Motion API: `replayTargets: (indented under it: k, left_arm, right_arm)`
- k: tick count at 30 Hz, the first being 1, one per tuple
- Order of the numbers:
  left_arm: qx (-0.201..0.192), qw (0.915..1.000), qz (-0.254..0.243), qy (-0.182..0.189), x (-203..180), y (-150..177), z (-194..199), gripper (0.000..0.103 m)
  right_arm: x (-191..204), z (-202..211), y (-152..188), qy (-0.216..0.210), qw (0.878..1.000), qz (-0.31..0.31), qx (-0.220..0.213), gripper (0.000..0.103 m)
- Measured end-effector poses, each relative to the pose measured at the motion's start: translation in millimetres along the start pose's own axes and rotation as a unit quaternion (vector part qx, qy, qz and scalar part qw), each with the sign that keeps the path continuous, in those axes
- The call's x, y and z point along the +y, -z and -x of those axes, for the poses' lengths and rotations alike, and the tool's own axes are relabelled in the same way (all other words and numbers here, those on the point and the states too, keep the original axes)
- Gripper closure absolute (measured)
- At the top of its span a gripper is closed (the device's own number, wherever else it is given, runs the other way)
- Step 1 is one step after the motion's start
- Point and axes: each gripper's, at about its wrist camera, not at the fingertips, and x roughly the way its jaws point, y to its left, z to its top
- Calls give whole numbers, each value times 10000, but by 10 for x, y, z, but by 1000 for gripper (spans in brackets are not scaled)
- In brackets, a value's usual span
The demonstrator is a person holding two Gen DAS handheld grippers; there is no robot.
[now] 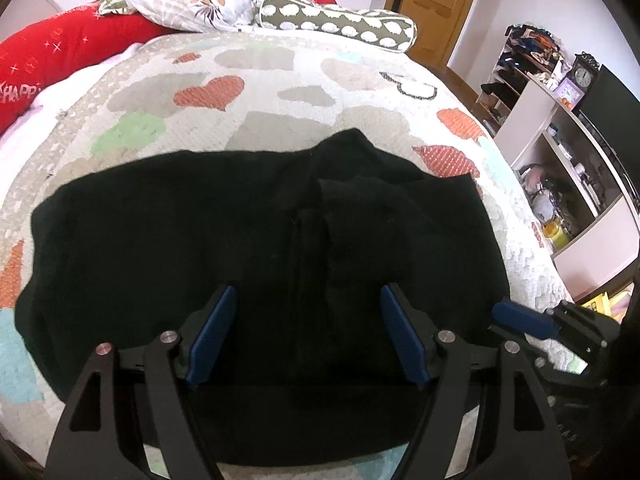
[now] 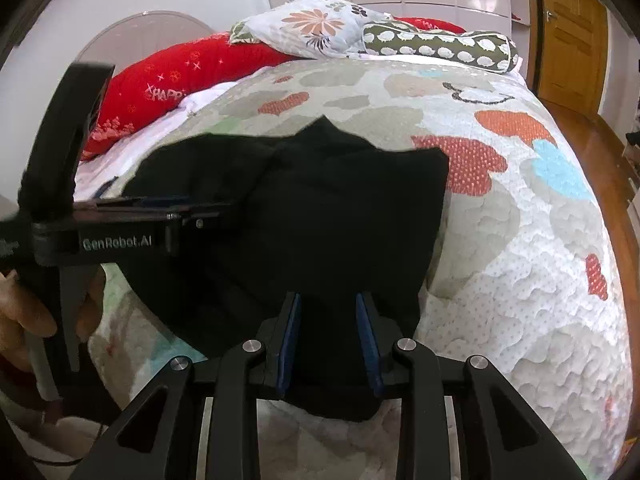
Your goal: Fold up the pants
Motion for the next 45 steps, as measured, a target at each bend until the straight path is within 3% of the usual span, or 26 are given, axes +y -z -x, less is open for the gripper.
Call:
replayTargets:
  k: [4, 15, 25, 35, 41, 45]
  left_arm:
    - [-51, 10000, 12, -52, 16, 9, 23, 29]
    - [-21, 9999, 108, 46, 84, 100, -18, 27]
    - [-9, 9997, 188, 137, 156, 165, 51, 27]
    - [-25, 9997, 211, 132, 166, 172, 10, 25]
    - [-61, 9996, 213, 151, 168, 179, 2, 24]
    - [-96, 9999, 129, 53, 132, 191, -17, 23]
  right_arm:
    - [56, 49, -87, -30, 9999, 49, -145, 67]
    - [59, -141, 24, 77, 9998, 75, 136, 66]
    - [198, -239, -475, -120, 9993, 281, -203, 61]
    - [283, -934, -918, -130, 9987, 468, 126, 62]
    - [303, -597, -893, -121, 9987, 501, -56, 61]
    - [286, -584, -717, -53, 9986, 512, 114, 57]
